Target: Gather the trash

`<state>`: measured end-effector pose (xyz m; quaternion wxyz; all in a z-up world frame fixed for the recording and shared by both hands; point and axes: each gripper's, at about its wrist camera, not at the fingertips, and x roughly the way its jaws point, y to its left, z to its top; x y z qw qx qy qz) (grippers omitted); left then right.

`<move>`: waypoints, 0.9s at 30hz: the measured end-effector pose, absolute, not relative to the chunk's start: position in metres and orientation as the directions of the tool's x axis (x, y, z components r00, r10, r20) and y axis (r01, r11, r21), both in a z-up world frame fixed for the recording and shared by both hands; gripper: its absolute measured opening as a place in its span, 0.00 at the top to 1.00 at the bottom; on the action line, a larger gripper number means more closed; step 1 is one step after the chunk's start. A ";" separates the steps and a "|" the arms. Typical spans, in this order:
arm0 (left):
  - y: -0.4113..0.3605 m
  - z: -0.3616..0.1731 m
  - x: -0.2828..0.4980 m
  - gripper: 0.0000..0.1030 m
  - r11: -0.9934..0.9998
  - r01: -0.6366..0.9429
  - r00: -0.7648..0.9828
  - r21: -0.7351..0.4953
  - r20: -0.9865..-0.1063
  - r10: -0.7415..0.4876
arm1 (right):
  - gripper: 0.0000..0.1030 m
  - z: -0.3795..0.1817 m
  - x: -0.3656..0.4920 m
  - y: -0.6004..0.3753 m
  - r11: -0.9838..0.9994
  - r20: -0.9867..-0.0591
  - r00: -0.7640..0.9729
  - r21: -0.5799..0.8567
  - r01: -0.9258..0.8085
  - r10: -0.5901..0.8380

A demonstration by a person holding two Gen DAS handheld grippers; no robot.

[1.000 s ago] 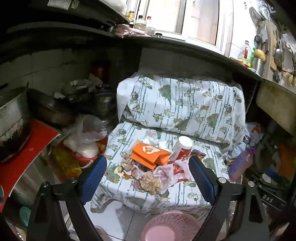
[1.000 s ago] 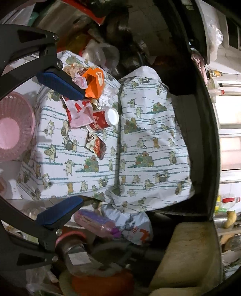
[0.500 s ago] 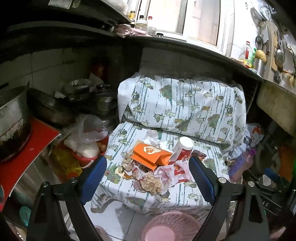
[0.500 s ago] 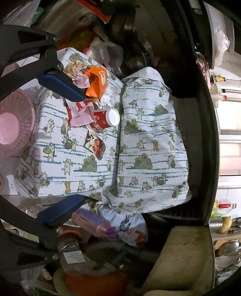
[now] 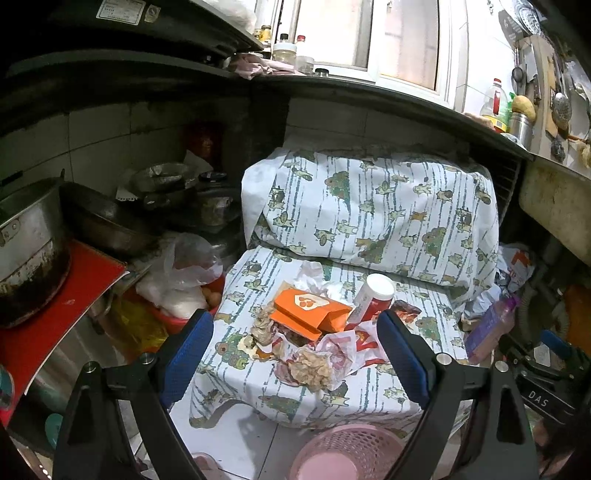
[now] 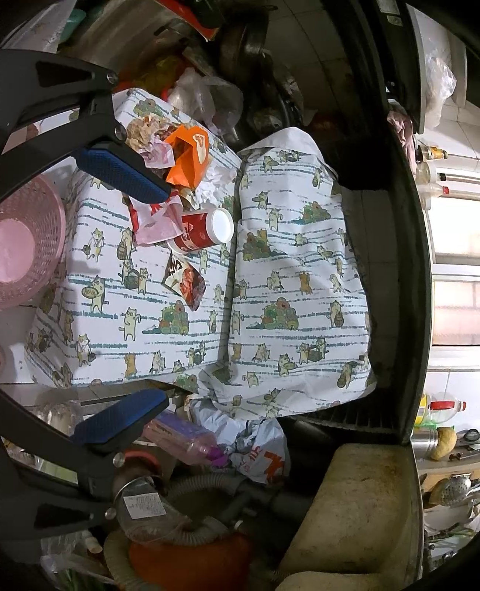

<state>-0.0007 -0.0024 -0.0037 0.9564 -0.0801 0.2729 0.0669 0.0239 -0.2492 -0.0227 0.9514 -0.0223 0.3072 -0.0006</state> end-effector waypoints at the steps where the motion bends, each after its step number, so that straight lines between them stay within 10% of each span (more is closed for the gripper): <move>1: -0.002 -0.003 0.000 0.11 0.978 -0.170 0.842 -0.119 -0.533 0.082 | 0.03 -0.022 0.024 -0.252 0.999 -0.585 0.811 -0.043 -0.006 -0.020; 27: -0.002 -0.002 0.003 0.11 0.980 -0.172 0.842 -0.102 -0.531 0.093 | 0.01 -0.025 0.032 -0.276 0.995 -0.626 0.779 0.049 0.086 -0.036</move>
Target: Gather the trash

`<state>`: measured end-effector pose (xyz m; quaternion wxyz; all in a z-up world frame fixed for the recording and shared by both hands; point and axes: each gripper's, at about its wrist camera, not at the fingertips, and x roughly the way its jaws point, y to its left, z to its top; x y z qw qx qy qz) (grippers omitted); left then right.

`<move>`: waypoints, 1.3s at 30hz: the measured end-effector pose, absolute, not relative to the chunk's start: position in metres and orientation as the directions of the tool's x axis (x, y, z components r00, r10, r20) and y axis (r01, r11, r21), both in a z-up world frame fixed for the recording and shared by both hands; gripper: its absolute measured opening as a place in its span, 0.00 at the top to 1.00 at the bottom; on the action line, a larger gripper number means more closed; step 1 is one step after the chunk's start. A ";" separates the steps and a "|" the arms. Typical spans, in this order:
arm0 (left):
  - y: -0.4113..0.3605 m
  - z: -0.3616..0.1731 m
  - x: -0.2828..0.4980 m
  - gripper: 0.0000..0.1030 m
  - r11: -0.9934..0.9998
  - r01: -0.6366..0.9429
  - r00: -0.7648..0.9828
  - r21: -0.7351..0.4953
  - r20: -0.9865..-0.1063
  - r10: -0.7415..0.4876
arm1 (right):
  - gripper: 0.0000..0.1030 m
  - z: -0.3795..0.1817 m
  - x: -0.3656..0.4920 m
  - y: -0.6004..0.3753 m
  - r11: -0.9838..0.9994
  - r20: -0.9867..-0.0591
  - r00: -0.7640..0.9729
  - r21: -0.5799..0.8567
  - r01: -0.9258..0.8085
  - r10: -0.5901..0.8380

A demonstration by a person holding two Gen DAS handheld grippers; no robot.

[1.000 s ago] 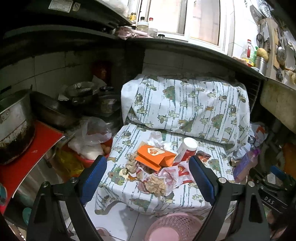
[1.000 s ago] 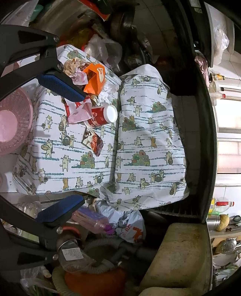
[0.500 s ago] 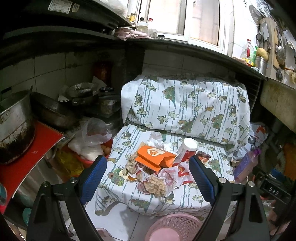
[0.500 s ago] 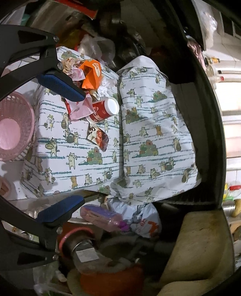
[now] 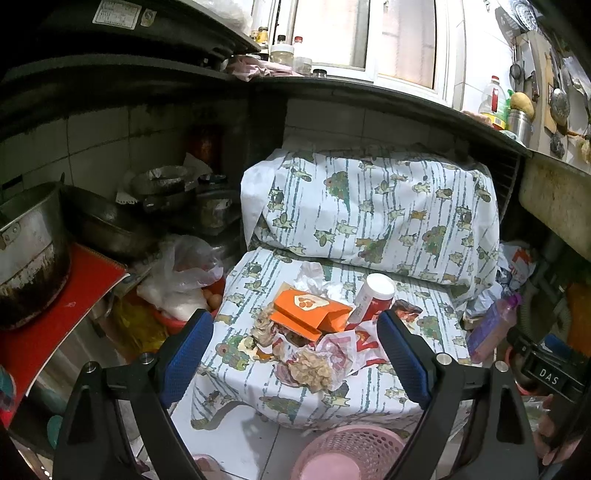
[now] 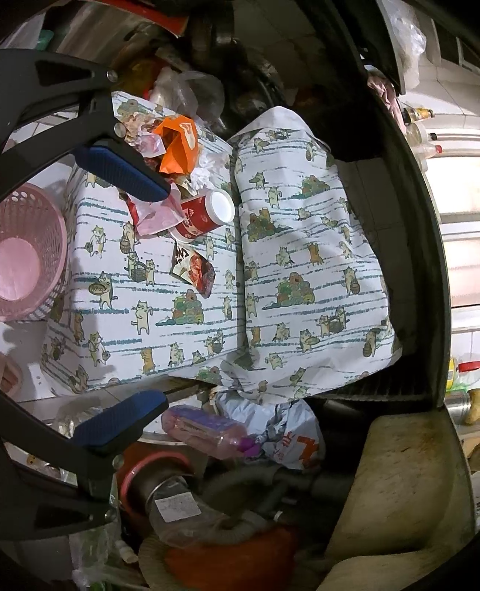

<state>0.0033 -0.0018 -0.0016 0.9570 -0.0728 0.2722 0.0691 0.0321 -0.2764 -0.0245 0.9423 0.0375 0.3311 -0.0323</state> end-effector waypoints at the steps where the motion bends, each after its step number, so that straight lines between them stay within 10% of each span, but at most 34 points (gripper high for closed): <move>1: -0.001 -0.002 0.004 0.11 0.980 -0.170 0.842 -0.101 -0.531 0.092 | 0.01 -0.024 0.031 -0.276 0.995 -0.621 0.783 0.048 0.083 -0.036; 39: 0.002 -0.011 0.010 0.11 0.982 -0.138 0.819 -0.130 -0.572 0.040 | 0.01 -0.026 0.030 -0.261 0.998 -0.593 0.803 -0.052 0.032 -0.056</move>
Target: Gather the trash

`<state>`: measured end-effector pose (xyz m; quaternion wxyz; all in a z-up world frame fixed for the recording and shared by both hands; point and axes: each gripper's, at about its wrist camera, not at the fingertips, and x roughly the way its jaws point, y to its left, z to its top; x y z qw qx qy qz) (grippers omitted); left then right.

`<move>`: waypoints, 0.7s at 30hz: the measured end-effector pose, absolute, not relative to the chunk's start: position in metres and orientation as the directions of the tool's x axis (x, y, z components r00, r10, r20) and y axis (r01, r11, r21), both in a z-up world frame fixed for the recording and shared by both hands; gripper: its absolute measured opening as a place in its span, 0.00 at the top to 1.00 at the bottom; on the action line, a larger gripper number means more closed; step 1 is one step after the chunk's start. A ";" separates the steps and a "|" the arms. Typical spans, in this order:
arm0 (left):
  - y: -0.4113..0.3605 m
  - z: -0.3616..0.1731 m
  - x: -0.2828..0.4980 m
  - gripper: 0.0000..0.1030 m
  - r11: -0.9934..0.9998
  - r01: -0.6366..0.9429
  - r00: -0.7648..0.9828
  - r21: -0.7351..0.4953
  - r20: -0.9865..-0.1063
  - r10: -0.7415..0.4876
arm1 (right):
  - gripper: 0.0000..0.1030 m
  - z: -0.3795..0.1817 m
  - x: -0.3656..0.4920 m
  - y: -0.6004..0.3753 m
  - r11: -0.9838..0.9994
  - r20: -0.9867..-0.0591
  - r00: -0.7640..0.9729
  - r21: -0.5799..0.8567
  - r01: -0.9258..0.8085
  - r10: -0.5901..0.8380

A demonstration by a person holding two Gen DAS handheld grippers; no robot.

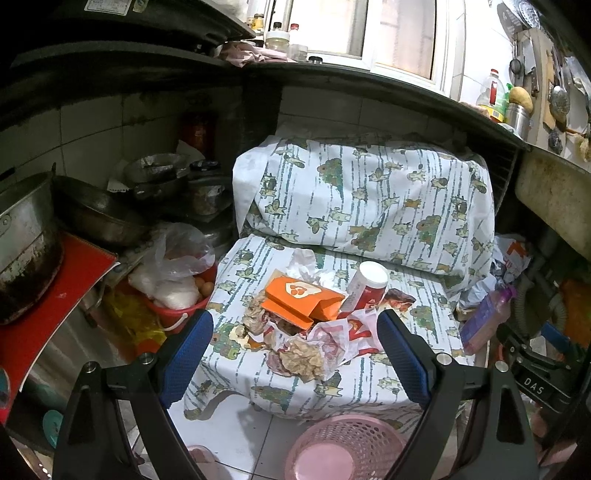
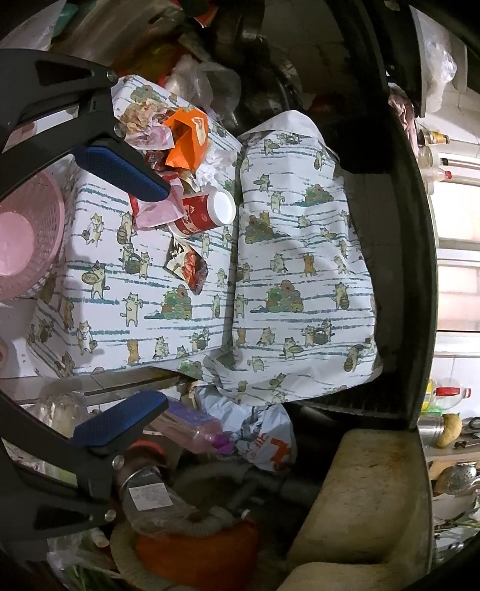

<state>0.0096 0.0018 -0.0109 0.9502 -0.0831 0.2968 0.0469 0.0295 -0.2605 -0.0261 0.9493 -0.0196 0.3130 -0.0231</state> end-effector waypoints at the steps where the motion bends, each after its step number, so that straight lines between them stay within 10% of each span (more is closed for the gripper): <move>1: 0.003 -0.011 0.009 0.11 0.982 -0.137 0.821 -0.128 -0.570 0.040 | 0.01 -0.026 0.030 -0.259 0.998 -0.596 0.801 -0.048 0.029 -0.052; 21: -0.009 -0.001 0.017 0.11 0.992 -0.087 0.796 -0.089 -0.605 0.015 | 0.00 -0.006 0.056 -0.239 0.998 -0.617 0.787 -0.040 -0.052 0.016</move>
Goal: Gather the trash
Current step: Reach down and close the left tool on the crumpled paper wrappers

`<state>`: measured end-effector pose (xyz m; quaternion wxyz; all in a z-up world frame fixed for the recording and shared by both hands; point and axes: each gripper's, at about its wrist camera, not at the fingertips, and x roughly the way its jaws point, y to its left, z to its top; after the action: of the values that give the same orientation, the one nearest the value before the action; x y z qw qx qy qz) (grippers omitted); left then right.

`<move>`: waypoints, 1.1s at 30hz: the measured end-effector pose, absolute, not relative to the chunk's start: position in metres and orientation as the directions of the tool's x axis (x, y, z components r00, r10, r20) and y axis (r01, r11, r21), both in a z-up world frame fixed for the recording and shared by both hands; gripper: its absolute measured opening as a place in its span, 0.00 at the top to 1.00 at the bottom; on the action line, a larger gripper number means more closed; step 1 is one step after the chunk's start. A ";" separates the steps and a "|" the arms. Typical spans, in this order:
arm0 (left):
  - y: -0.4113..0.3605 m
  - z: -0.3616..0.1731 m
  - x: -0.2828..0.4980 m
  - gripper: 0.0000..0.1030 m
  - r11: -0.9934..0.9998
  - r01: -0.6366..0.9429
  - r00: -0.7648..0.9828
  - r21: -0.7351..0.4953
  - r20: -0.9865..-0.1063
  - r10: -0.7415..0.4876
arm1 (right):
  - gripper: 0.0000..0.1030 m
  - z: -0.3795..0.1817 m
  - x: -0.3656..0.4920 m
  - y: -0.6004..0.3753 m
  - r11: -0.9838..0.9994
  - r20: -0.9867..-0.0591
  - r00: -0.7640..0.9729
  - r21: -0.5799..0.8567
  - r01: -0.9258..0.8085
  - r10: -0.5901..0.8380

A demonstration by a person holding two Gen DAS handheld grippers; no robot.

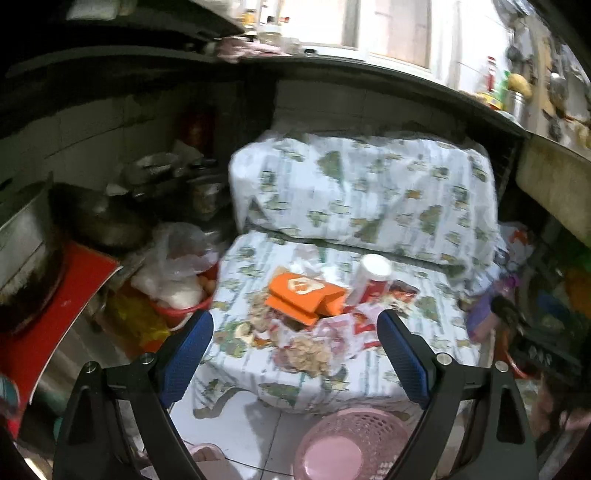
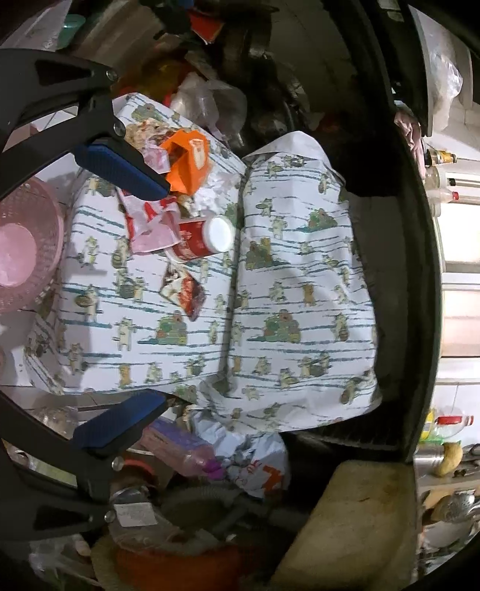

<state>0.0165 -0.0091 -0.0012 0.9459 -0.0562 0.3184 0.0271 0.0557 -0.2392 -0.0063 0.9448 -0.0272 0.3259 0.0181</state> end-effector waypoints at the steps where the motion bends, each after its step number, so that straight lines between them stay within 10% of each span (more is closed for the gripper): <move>1: -0.011 0.002 0.022 0.11 0.994 -0.061 0.789 -0.094 -0.614 -0.009 | 0.00 0.002 0.062 -0.238 0.998 -0.626 0.780 -0.047 -0.045 0.006; 10: -0.021 0.021 0.113 0.11 1.000 -0.013 0.755 -0.003 -0.656 0.008 | 0.05 0.043 0.113 -0.258 1.000 -0.565 0.825 0.000 0.018 -0.015; 17: 0.012 -0.065 0.169 0.11 0.990 -0.098 0.471 -0.097 -0.881 -0.040 | 0.36 -0.025 0.151 -0.282 0.997 -0.708 0.706 0.053 0.054 -0.001; 29: 0.055 -0.119 0.225 0.12 0.893 -0.250 0.350 -0.373 -0.895 -0.276 | 0.37 -0.054 0.181 -0.286 0.986 -0.763 0.646 0.096 0.135 -0.014; 33: 0.059 -0.104 0.218 0.12 0.919 -0.221 0.397 -0.328 -0.891 -0.222 | 0.37 -0.068 0.171 -0.268 0.964 -0.775 0.607 0.261 0.051 0.178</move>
<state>0.2183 0.0590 -0.1045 0.8111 -0.2016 0.5491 -0.0004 0.1710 -0.2683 -0.0682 0.8869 0.1293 0.4420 0.0357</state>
